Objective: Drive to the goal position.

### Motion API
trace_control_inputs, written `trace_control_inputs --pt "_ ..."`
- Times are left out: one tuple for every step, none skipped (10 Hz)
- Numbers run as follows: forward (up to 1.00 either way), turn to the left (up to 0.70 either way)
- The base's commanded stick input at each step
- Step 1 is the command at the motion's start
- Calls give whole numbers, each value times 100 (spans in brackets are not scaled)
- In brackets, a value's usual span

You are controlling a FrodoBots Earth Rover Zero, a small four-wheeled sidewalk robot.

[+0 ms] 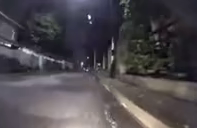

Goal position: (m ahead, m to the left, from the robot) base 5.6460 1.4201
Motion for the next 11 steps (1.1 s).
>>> trace_control_inputs --pt "70 0" --pt "70 0" --pt "70 0" --pt "70 0" --pt "70 0" --pt "70 7" --pt "70 34" --pt "70 26" --pt "70 19" --pt "70 11" --pt "70 4"
